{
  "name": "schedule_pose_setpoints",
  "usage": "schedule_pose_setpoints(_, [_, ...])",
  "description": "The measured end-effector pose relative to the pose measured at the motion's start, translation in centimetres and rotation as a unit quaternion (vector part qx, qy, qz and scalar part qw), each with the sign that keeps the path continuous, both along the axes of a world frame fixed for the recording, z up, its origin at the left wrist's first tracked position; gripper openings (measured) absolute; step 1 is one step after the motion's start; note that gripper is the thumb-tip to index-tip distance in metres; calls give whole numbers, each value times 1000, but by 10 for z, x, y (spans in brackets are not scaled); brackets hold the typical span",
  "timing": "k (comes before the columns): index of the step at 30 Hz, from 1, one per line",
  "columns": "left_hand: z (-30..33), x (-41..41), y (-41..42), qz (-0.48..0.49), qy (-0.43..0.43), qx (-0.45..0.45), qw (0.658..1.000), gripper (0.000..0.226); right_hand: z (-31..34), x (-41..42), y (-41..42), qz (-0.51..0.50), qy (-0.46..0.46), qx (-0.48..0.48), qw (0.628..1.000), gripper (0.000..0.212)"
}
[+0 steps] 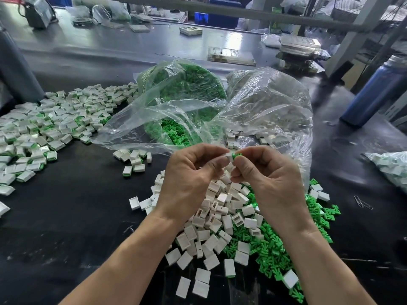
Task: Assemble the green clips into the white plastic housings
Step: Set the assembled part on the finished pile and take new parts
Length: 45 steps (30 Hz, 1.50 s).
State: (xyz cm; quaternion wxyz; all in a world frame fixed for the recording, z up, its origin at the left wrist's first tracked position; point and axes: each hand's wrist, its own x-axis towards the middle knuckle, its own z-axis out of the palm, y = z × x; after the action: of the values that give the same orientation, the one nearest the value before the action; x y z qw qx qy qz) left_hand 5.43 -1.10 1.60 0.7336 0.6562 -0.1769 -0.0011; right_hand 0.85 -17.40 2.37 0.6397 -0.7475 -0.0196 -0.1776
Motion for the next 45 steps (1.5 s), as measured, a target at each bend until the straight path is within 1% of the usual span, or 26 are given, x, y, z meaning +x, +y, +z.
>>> schedule_pose_setpoints(3, [0,0,1,-7,0,-1,1000,10,0,0,1,-5,-3,-37,999,9])
schedule_pose_setpoints(7, [1,-1,2,1,-31,27,999,15,1,-2,2,-20,-9,-85,996,8])
schedule_pose_setpoints(11, [1,0,4,12,-53,65,996,19,5,-4,2,-21,-6,-121,992,8])
schedule_pose_setpoints(15, [2,1,6,24,-91,126,988,18,8,-5,2,-28,-10,-161,986,10])
schedule_pose_setpoints(17, [3,0,6,23,-88,119,989,19,8,-6,2,-31,-13,-151,988,11])
schedule_pose_setpoints(27, [2,-2,3,18,-64,95,993,21,7,-5,0,-6,4,-35,999,15])
schedule_pose_setpoints(33, [1,-4,3,21,-51,84,995,23,9,-6,2,5,11,-22,1000,13])
schedule_pose_setpoints(39, [1,-4,4,9,-45,93,995,24,9,-5,3,19,27,14,999,12])
schedule_pose_setpoints(45, [-1,-3,4,7,-42,88,995,26,8,-5,4,16,21,26,999,16])
